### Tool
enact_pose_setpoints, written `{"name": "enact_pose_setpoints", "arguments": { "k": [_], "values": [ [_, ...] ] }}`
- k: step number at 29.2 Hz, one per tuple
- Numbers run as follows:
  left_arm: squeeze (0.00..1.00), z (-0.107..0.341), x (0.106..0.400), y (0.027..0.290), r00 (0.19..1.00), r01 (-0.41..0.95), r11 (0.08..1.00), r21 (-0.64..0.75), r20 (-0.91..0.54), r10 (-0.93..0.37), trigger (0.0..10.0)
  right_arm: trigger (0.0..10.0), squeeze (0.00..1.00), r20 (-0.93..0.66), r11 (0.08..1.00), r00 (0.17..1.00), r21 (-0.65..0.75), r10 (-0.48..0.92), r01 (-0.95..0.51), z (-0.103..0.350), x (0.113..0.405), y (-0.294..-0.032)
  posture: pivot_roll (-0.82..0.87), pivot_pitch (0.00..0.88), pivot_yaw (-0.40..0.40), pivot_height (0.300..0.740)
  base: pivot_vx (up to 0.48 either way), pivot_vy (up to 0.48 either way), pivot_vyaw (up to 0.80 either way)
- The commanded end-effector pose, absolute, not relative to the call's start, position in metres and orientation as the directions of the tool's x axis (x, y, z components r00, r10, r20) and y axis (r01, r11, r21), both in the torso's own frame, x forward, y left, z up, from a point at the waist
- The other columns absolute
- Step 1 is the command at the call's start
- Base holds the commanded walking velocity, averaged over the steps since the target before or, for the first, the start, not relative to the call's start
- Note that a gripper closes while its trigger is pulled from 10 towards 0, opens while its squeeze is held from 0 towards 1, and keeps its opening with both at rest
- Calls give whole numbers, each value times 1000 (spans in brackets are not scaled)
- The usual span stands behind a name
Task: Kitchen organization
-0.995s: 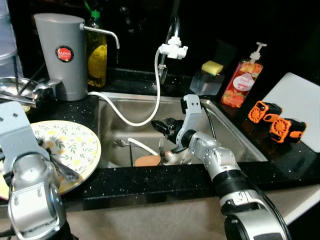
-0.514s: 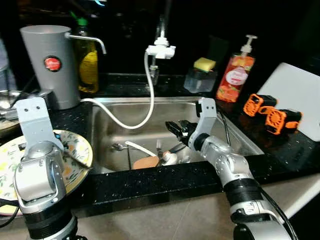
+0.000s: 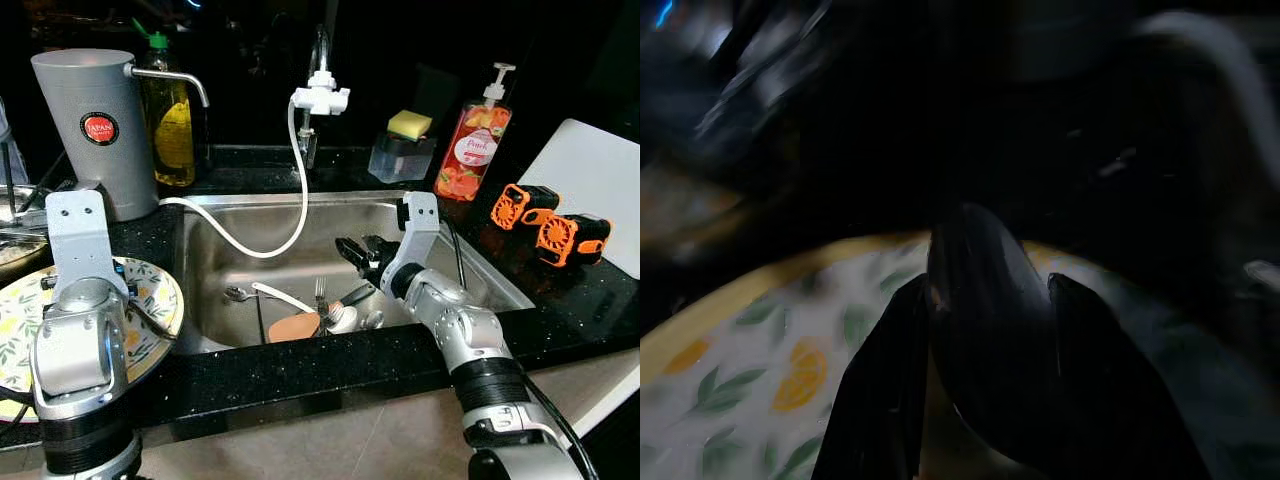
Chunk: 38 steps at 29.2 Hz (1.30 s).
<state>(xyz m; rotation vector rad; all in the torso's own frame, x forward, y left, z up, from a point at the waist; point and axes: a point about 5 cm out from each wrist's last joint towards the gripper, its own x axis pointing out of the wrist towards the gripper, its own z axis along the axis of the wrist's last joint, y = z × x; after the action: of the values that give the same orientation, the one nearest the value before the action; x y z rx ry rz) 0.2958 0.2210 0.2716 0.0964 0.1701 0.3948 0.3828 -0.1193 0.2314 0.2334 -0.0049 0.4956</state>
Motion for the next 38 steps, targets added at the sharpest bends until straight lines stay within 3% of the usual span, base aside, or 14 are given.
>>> {"name": "enact_pose_setpoints", "arguments": {
  "k": [1, 9, 13, 24, 30, 38],
  "values": [
    [0, 285, 295, 206, 940, -325, 936, 134, -67, 336, 10000, 10000, 0, 46, 861, 886, 218, 462, -460, 227, 381, -123, 201, 56, -74, 740, 0, 0, 0],
    [0, 287, 277, 162, 962, -261, 964, 52, -71, 265, 10000, 10000, 0, 48, 862, 886, 215, 461, -460, 229, 380, -124, 200, 58, -76, 740, 0, 0, 0],
    [0, 278, 273, 154, 967, -236, 970, 51, -90, 240, 10000, 10000, 0, 45, 860, 884, 214, 465, -463, 229, 381, -123, 207, 59, -85, 740, 0, 0, 0],
    [0, 278, 262, 154, 969, -236, 968, 85, -57, 242, 10000, 10000, 0, 28, 853, 872, 195, 489, -485, 229, 384, -121, 232, 68, -103, 740, 0, 0, 0],
    [0, 276, 261, 157, 930, -340, 938, 66, -123, 346, 10000, 10000, 0, 15, 836, 848, 160, 529, -524, 232, 385, -125, 232, 77, -109, 740, 0, 0, 0],
    [0, 246, 242, 188, 791, -550, 835, 32, -300, 533, 10000, 10000, 0, -3, 839, 852, 174, 524, -515, 227, 386, -124, 247, 89, -117, 740, 0, 0, 0]
  ]
}}
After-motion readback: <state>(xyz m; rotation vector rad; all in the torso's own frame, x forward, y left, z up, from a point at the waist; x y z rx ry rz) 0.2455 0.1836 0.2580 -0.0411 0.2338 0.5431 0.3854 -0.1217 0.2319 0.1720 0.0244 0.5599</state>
